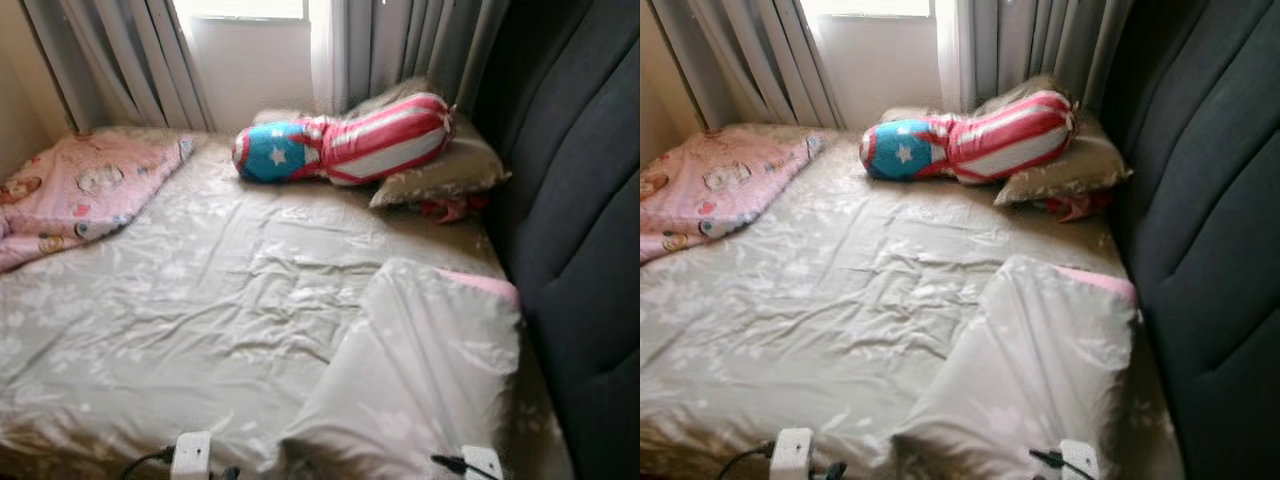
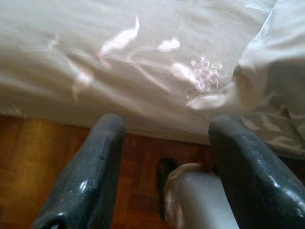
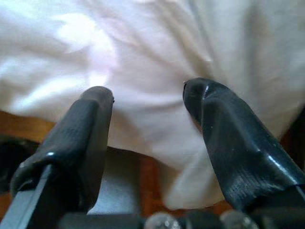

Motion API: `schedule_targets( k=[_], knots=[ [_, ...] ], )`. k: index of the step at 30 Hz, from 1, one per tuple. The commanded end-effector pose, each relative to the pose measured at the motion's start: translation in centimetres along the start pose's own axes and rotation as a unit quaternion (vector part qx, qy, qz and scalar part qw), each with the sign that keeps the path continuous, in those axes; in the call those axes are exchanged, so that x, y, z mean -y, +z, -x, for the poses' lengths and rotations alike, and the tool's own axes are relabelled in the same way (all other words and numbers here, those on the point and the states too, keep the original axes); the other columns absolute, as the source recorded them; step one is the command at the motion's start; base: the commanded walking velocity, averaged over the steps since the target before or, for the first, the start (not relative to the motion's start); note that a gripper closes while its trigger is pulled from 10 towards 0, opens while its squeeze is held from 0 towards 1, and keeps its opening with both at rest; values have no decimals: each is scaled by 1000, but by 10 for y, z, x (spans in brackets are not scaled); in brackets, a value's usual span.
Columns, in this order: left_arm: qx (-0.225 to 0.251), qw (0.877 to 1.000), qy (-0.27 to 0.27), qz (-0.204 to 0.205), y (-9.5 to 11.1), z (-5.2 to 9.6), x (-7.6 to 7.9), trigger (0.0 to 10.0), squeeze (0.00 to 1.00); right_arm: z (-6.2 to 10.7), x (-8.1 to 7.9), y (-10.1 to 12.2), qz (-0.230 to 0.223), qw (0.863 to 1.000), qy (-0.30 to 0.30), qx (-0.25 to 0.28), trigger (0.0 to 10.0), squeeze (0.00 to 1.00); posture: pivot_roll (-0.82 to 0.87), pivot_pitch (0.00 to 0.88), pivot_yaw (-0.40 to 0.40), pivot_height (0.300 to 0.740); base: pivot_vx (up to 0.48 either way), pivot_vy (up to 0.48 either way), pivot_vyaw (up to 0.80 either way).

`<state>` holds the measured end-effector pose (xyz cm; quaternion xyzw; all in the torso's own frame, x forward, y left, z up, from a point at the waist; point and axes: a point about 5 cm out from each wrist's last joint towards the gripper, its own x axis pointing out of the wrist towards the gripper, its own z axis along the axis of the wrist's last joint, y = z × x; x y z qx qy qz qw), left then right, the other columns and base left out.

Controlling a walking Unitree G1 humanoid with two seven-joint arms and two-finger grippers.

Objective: Clean up the room

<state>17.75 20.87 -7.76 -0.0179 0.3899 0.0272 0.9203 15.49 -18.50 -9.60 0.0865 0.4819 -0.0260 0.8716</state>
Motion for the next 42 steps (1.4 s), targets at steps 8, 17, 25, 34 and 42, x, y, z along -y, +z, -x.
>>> schedule_targets(
  k=[8, 17, 25, 34, 42],
  knots=[
    [13, 1000, -4, -4, 4, 0, -2, 10000, 0, 1, 4, 5, -14, 1000, -8, 20, 10000, 0, 61, 5, -47, 740, 0, 0, 0],
    [19, 1000, -6, 7, 11, -4, 3, 10000, 0, 1, 5, 5, -14, 1000, -10, 20, 10000, 0, 62, 8, -48, 740, 0, 115, 0],
    [6, 1000, -3, 4, 3, -1, 1, 10000, 0, 1, 6, 5, -16, 1000, -17, 21, 10000, 0, 62, 12, -50, 740, 0, 311, 0],
    [20, 1000, -6, -2, 10, -3, 2, 10000, 0, 1, 6, 7, -23, 999, -20, 31, 10000, 0, 56, 14, -49, 740, 0, 0, 0],
    [96, 995, -22, -6, 48, -10, 8, 10000, 0, -4, -10, 42, -33, 994, -6, 101, 10000, 0, 49, 16, -54, 740, 0, 0, 0]
  ],
)
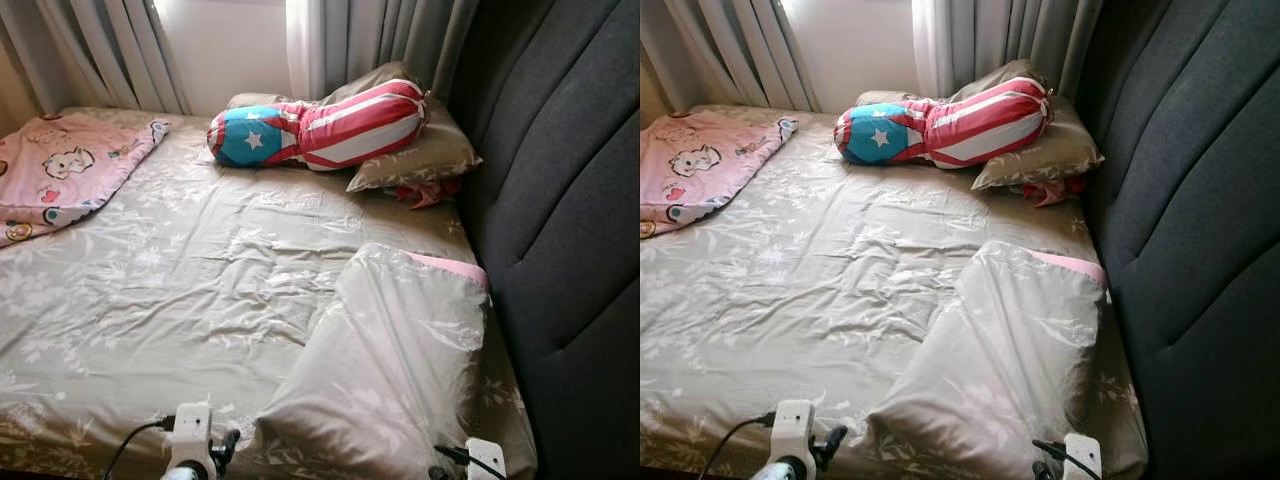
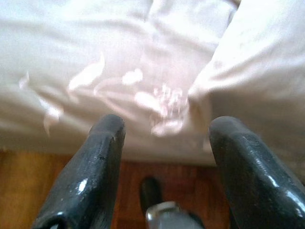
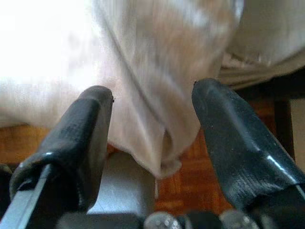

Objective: Clean up the room

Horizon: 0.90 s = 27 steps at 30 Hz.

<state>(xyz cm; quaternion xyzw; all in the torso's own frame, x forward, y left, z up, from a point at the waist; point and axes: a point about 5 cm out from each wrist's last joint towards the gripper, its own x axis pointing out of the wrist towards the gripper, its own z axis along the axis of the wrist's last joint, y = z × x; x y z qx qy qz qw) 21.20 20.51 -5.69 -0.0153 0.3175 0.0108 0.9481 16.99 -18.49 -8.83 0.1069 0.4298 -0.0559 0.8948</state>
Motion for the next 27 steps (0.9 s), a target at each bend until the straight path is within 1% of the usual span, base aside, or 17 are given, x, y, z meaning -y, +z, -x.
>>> schedule_targets(
  k=[1, 2, 3, 4, 6, 7, 8, 9, 12, 13, 18, 20, 22, 23, 25, 27],
  knots=[
    [50, 999, -11, -4, 22, -6, 3, 10000, 0, -9, -20, 45, 1, 997, 16, 76, 10000, 0, 47, 15, -56, 740, 0, 0, 0],
    [50, 999, -11, -4, 22, -6, 3, 10000, 0, -9, -20, 45, 1, 997, 16, 76, 10000, 0, 47, 15, -56, 740, 0, 0, 0],
    [67, 998, -14, -8, 29, -7, 4, 10000, 0, -10, -21, 49, 1, 996, 20, 86, 10000, 0, 44, 15, -56, 740, 0, 0, 0],
    [97, 995, -18, -10, 40, -8, 4, 10000, 0, -10, -23, 57, -2, 994, 30, 106, 10000, 0, 39, 16, -55, 740, 0, 0, 0],
    [138, 990, -22, -11, 53, -8, 5, 10000, 0, -10, -27, 68, -6, 990, 44, 134, 10000, 0, 31, 16, -56, 740, 0, 0, 0],
    [163, 986, -23, -12, 61, -7, 5, 10000, 0, -9, -31, 77, -2, 986, 53, 157, 10000, 0, 29, 16, -56, 740, 0, 0, 0],
    [163, 986, -23, -12, 61, -7, 5, 10000, 0, -9, -31, 77, -2, 986, 53, 157, 10000, 0, 29, 16, -56, 740, 0, 0, 0],
    [207, 978, -24, -11, 74, -4, 5, 10000, 0, -8, -35, 89, 3, 979, 62, 192, 10000, 0, 24, 16, -58, 740, 0, 0, 0],
    [234, 972, -26, -11, 80, 0, 6, 10000, 0, -6, -36, 95, 3, 974, 61, 216, 10000, 0, 23, 14, -58, 740, 0, 0, 0],
    [249, 968, -29, -12, 82, 4, 9, 10000, 0, -5, -36, 98, 5, 971, 56, 233, 10000, 0, 21, 12, -59, 740, 0, 0, 0],
    [261, 965, -30, -12, 82, 7, 12, 10000, 0, -3, -35, 95, 7, 970, 40, 238, 10000, 0, 21, 6, -60, 740, 0, 0, 0],
    [258, 965, -31, -10, 82, 8, 14, 10000, 0, -4, -36, 93, 7, 971, 40, 235, 10000, 0, 22, 1, -60, 730, 0, 0, 0],
    [251, 967, -38, -18, 81, 7, 18, 10000, 0, -3, -40, 91, 17, 971, 42, 235, 10000, 0, 24, 0, -58, 715, 0, 0, 0],
    [251, 967, -38, -18, 81, 7, 18, 10000, 0, -3, -40, 91, 17, 971, 42, 235, 10000, 0, 24, 0, -58, 715, 0, 0, 0],
    [251, 967, -43, -21, 82, 7, 21, 10000, 0, -2, -47, 95, 16, 966, 57, 253, 10000, 0, 21, 0, -56, 710, 0, 0, 0],
    [253, 966, -44, -17, 83, 7, 22, 10000, 0, -2, -49, 97, 16, 965, 58, 256, 10000, 0, 21, 0, -54, 710, 0, 0, 0]
  ],
)
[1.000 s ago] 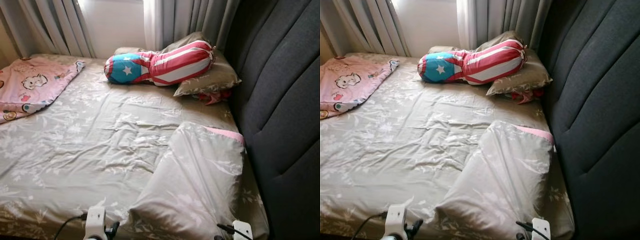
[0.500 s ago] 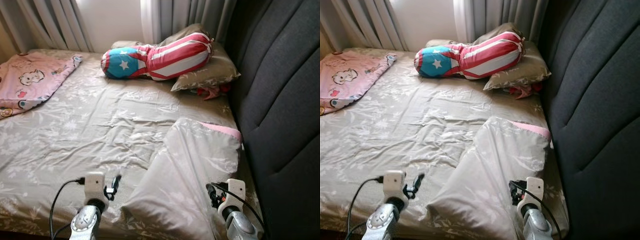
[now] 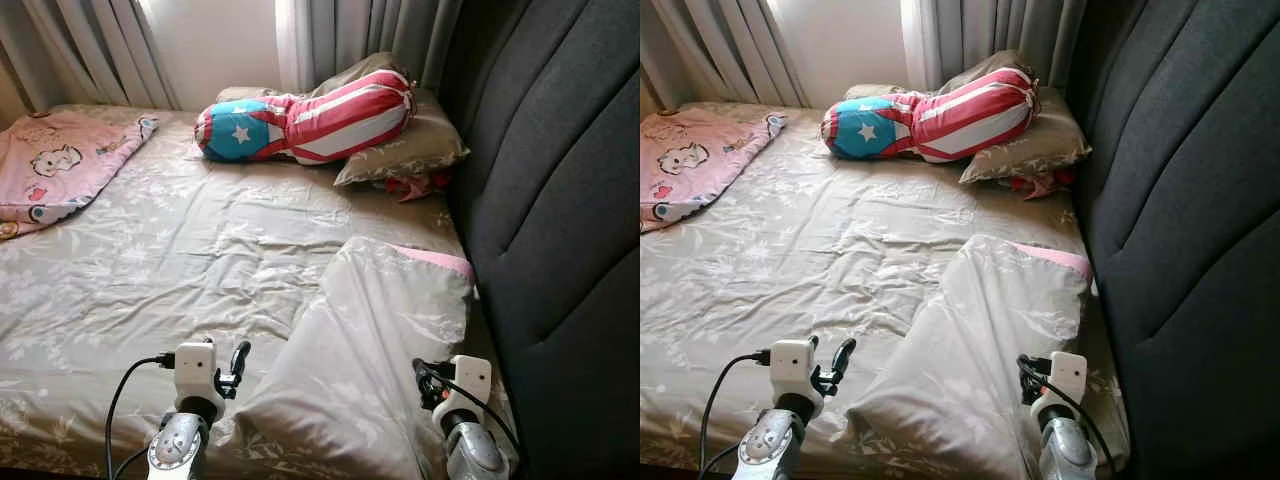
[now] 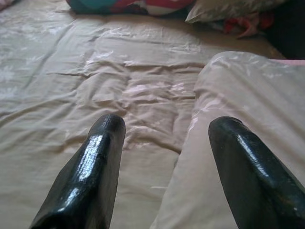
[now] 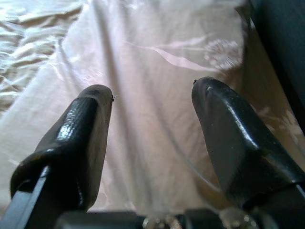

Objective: Clean up the room

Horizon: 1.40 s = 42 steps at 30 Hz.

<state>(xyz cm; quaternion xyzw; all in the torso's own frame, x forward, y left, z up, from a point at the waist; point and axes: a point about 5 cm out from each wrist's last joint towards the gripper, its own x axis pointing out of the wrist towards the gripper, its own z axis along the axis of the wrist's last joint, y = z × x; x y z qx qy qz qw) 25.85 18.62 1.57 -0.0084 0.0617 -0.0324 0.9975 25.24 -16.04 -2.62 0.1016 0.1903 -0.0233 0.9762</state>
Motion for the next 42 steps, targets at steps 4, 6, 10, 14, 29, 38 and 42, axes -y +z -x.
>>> schedule_targets(
  k=[4, 6, 10, 14, 29, 38, 42],
  knots=[
    [-4, 1000, -2, 2, 0, 1, 2, 10000, 0, -1, -2, 3, 3, 1000, 4, 9, 10000, 0, 20, 0, -52, 710, 0, 0, 0],
    [-2, 1000, -4, 3, 1, 1, 3, 10000, 0, -1, -2, 2, 5, 1000, 6, 3, 10000, 0, 22, 0, -53, 710, 0, 0, 0],
    [2, 1000, -7, 3, 5, -3, 5, 10000, 0, -2, -2, 5, 6, 1000, 3, 6, 10000, 0, 22, 0, -54, 691, 0, 0, 0],
    [2, 1000, -7, 4, 6, -4, 5, 10000, 0, -2, 0, 5, 8, 1000, 1, 7, 10000, 0, 27, 3, -56, 691, 0, 0, 0],
    [-2, 1000, -7, 8, 7, -3, 4, 10000, 0, -3, -7, 7, 7, 1000, 11, 9, 10000, 0, 29, 24, -54, 691, 0, 0, 0],
    [-3, 1000, -9, 8, 8, -4, 4, 10000, 0, -4, -11, 3, 15, 1000, 21, -7, 10000, 0, 31, 25, -55, 666, 0, 0, 0],
    [-2, 1000, -12, 9, 9, -5, 5, 10000, 0, -4, -12, 4, 10, 1000, 22, 0, 10000, 0, 31, 25, -55, 662, 0, 0, 0]
  ],
)
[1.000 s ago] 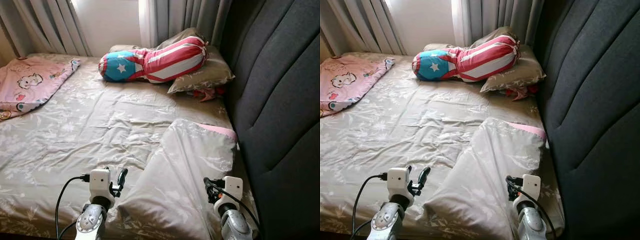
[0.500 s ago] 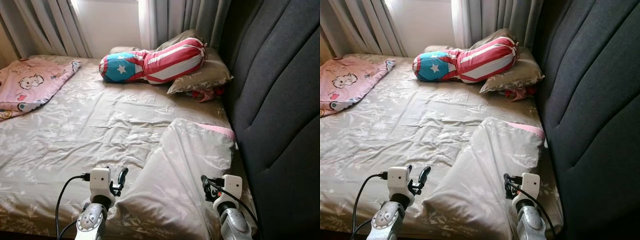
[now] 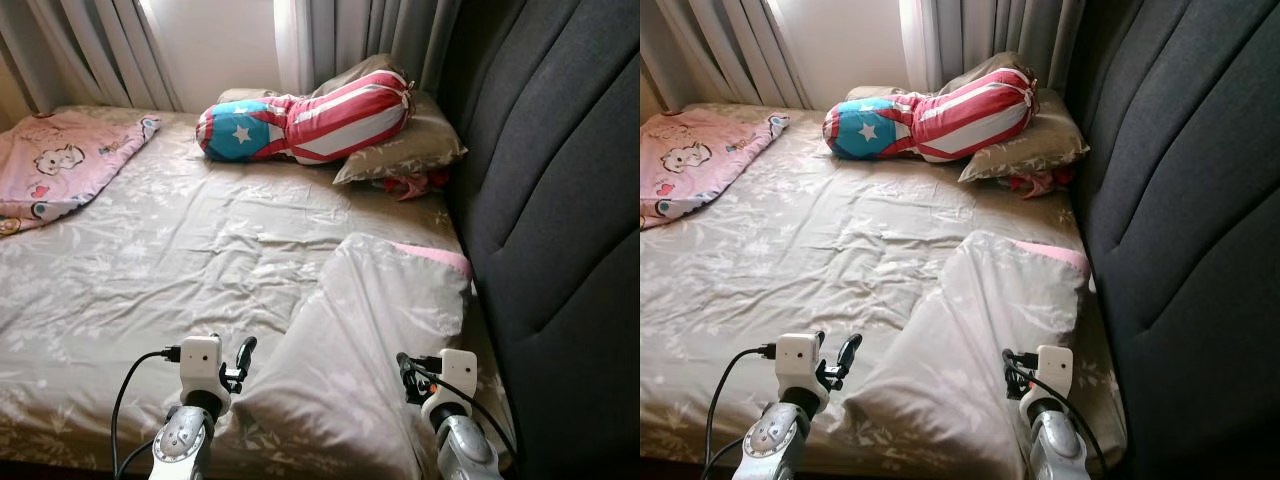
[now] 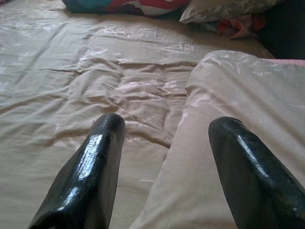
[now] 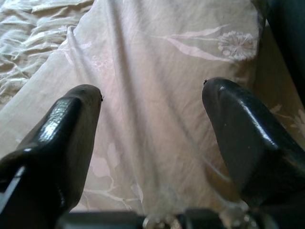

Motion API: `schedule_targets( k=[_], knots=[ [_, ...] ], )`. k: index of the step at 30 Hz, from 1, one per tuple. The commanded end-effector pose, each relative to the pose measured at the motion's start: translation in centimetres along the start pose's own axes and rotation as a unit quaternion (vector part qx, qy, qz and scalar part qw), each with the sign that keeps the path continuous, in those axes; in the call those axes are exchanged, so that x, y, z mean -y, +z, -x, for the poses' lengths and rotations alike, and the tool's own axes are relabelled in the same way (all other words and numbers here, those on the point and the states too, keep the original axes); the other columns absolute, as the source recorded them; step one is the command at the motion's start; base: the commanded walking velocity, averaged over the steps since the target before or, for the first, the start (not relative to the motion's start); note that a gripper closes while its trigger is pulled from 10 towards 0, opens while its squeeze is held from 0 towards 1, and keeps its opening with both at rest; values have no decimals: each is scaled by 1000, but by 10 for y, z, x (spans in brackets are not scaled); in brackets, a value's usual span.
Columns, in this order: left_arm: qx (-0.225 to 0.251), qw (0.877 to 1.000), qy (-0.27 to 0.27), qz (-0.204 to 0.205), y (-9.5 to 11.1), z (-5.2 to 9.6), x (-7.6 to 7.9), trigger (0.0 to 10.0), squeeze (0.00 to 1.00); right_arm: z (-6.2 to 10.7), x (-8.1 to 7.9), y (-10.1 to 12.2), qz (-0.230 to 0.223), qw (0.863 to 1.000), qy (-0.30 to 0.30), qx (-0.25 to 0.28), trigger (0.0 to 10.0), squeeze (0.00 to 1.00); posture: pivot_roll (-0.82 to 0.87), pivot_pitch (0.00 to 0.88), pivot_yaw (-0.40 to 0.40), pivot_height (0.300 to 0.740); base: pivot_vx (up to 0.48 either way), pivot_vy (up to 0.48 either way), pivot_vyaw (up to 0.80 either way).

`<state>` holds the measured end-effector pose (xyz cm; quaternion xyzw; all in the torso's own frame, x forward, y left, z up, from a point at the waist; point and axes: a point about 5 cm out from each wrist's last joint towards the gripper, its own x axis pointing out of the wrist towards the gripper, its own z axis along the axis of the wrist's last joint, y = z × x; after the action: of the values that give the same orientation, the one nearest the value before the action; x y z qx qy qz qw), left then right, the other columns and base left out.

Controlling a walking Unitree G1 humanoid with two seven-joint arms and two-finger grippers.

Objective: Clean up the room

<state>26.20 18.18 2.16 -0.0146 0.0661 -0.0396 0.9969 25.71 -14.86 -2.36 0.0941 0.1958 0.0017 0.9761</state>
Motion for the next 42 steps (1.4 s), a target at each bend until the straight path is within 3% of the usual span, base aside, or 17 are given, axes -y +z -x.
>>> schedule_targets(
  k=[1, 42],
  knots=[
    [4, 1000, -6, 0, 3, -2, 1, 10000, 0, -1, 0, 2, -2, 1000, -1, 5, 10000, 0, 30, 24, -55, 662, 0, 0, 0],
    [14, 999, -29, 4, 13, -7, 3, 10000, 0, 0, -3, -9, -10, 999, 9, -35, 10000, 0, 32, 11, -51, 662, 34, 0, 0]
  ],
)
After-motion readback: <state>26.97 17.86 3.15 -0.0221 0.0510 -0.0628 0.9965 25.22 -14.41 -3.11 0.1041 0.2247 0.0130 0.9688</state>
